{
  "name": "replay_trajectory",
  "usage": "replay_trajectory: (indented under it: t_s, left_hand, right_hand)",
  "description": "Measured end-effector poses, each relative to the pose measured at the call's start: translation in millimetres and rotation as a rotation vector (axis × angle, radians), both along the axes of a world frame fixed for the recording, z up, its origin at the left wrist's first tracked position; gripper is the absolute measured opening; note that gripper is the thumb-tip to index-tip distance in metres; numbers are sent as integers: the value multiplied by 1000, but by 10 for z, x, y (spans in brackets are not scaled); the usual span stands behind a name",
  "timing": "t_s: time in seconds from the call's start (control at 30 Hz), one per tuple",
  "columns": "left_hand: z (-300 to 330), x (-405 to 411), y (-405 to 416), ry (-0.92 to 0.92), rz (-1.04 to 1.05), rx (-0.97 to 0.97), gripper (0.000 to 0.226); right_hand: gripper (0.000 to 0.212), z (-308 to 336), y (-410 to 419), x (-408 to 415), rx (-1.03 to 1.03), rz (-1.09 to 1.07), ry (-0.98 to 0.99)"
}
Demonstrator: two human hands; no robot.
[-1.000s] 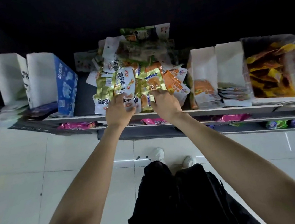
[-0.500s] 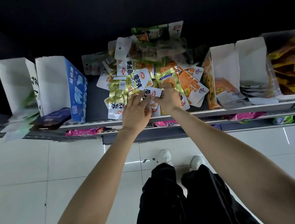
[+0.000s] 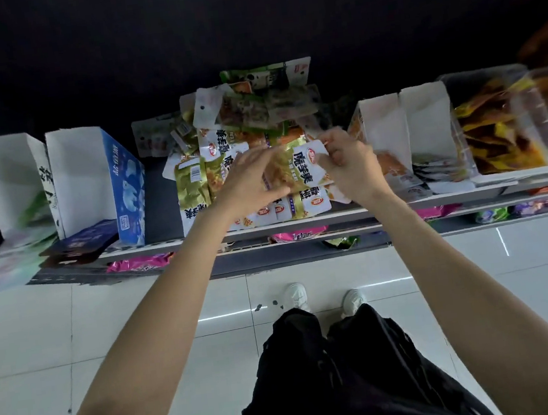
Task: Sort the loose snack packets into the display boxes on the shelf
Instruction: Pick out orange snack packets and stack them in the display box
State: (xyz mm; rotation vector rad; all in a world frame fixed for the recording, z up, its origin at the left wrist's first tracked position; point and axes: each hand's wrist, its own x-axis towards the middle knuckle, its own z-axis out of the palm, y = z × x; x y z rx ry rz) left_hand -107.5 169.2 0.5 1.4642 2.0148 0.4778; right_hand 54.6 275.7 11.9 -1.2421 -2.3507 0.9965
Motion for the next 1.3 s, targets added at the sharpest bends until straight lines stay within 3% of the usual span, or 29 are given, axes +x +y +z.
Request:
replay_trajectory:
  t_s: [0.2,0.37,0.47,0.53,0.63,0.73,0.87,1.0,1.07,1.13,1.3]
  left_hand:
    - [334,169,9,-547,72,-27,36]
    - [425,463,2,-773,162,-6,33]
    - [405,719,96,-904,229,6,23]
    - [346,883,227,-884,320,84,22]
    - [224,1117,486,-715,432,180,10]
    - [58,1340,746,-551,427,178,11]
    - [-117,1562,961,-356,482,81,44]
    - [-233,1662,994,-328,504,-26,52]
    - [-233,1683,1001,-340,515,-29,52]
    - [-220,1691,1009,-361,525,-19,50]
    - [-165,1712,1005,-398,510,14,43]
  right_hand:
    - [12,412,97,590,-428,-208,395]
    - [16,581,-25,1095,-713,-159,385]
    - [8,542,-103,1424,-839,-314,482]
    - [13,524,-142,1653,-760,-515,571]
    - [11,563,-117,2002,-420,-785,683]
    - [2,612,72,2217,-42,-828,540]
    - [16,554,519,2104,421,-538,212]
    - [10,335,806,1802,684,-90,-89]
    - [29,245,886,1725,673,58,-298]
    - [33,183,927,1692,659,159,-425]
    - [10,13,975,1803,600,395,-511]
